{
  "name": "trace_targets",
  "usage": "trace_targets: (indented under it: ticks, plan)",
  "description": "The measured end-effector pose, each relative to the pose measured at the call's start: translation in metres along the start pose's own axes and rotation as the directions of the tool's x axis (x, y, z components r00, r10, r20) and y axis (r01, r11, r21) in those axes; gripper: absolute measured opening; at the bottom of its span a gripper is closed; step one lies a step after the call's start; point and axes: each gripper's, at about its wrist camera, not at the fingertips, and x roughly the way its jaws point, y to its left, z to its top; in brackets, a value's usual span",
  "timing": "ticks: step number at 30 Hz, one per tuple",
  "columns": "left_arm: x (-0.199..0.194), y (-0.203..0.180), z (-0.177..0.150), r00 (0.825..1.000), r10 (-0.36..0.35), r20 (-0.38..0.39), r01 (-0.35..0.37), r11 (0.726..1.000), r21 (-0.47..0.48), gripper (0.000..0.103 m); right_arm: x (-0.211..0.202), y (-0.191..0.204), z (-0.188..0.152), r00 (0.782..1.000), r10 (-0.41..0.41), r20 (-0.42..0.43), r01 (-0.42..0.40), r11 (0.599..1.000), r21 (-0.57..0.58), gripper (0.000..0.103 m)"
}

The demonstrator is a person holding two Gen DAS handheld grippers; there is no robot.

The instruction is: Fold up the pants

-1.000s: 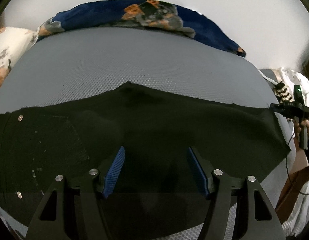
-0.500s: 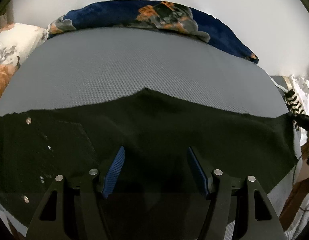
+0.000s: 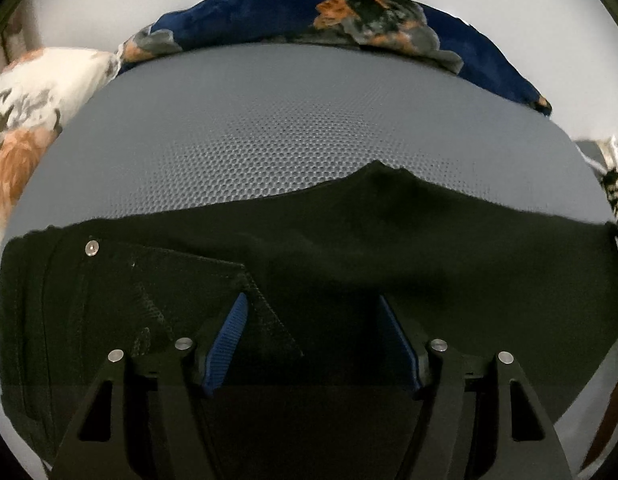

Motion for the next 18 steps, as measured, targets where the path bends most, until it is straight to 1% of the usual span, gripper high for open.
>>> trace_targets:
  ticks: [2,3,5,6,8,10,14,16,18]
  plan:
    - [-0.002,-0.005,-0.002,1.0,0.007,0.002,-0.007,0.999,0.034,0.07,-0.02,-0.01,-0.007,1.0,0.026,0.018,-0.026,0.999,0.03,0.018]
    - [-0.003,-0.005,-0.002,1.0,0.001,0.003,-0.002,0.999,0.036,0.07,-0.03,-0.015,-0.011,0.999,0.027,0.027,-0.029,0.998,0.05,0.019]
    - [-0.009,-0.004,-0.005,0.999,-0.04,0.004,0.04,0.999,0.026,0.07,-0.051,-0.023,-0.026,0.999,0.014,0.037,-0.017,0.997,0.072,0.019]
    - [-0.012,-0.004,-0.007,0.998,-0.063,0.003,0.062,0.998,0.022,0.07,-0.058,-0.027,-0.034,0.999,0.004,0.034,-0.007,0.997,0.076,0.019]
    - [-0.017,-0.007,-0.013,0.997,-0.081,0.005,0.081,0.996,0.025,0.07,-0.067,-0.033,-0.052,1.0,-0.01,0.009,0.009,0.996,0.088,0.019]
    - [-0.023,-0.011,-0.019,0.995,-0.099,0.006,0.099,0.994,0.044,0.07,-0.074,-0.039,-0.074,0.999,-0.037,-0.009,0.038,0.994,0.104,0.019]
    - [-0.031,-0.017,-0.032,0.99,-0.14,0.0,0.14,0.988,0.072,0.07,-0.077,-0.046,-0.108,0.999,-0.035,-0.04,0.041,0.988,0.147,0.019]
    - [-0.032,-0.019,-0.039,0.989,-0.149,-0.007,0.149,0.985,0.086,0.07,-0.076,-0.045,-0.121,0.998,-0.039,-0.05,0.046,0.988,0.146,0.019]
    - [-0.028,-0.019,-0.048,0.988,-0.152,-0.033,0.154,0.984,0.086,0.07,-0.075,-0.043,-0.131,0.995,-0.084,-0.045,0.09,0.987,0.132,0.019]
